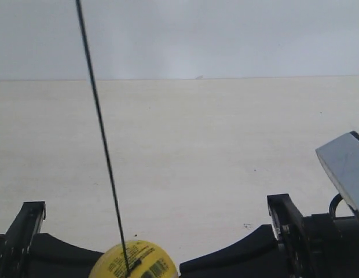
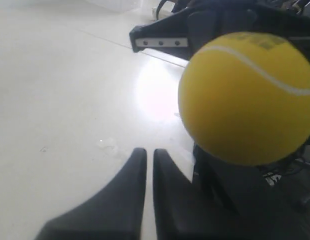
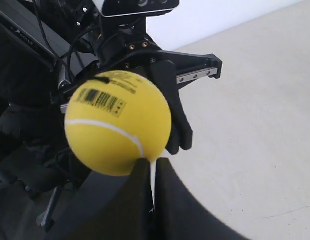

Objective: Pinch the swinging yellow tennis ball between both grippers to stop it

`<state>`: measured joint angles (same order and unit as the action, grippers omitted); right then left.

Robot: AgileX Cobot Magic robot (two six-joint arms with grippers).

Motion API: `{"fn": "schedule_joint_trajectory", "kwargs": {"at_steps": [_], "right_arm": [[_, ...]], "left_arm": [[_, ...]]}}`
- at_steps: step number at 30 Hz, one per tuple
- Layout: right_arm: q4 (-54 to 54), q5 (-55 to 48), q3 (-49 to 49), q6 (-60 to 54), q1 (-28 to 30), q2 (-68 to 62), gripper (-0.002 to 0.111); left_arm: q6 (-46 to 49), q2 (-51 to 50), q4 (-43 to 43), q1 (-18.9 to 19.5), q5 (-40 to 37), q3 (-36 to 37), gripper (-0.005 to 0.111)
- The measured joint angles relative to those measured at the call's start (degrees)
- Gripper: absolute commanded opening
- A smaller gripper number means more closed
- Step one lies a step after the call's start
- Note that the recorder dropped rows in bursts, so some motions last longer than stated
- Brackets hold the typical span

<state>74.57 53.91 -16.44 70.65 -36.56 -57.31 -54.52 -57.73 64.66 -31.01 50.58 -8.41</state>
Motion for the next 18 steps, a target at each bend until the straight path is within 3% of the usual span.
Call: {"fn": "schedule_joint_trajectory", "kwargs": {"at_steps": [12, 18], "right_arm": [[0.1, -1.7, 0.0, 0.0, 0.0, 0.0, 0.000], [-1.6, -3.0, 0.0, -2.0, 0.0, 0.0, 0.000]], "left_arm": [[-0.8, 4.1, -2.9, 0.0, -10.5, 0.0, 0.005], [-1.2, 10.4, -5.0, 0.0, -11.0, 0.0, 0.005]]}}
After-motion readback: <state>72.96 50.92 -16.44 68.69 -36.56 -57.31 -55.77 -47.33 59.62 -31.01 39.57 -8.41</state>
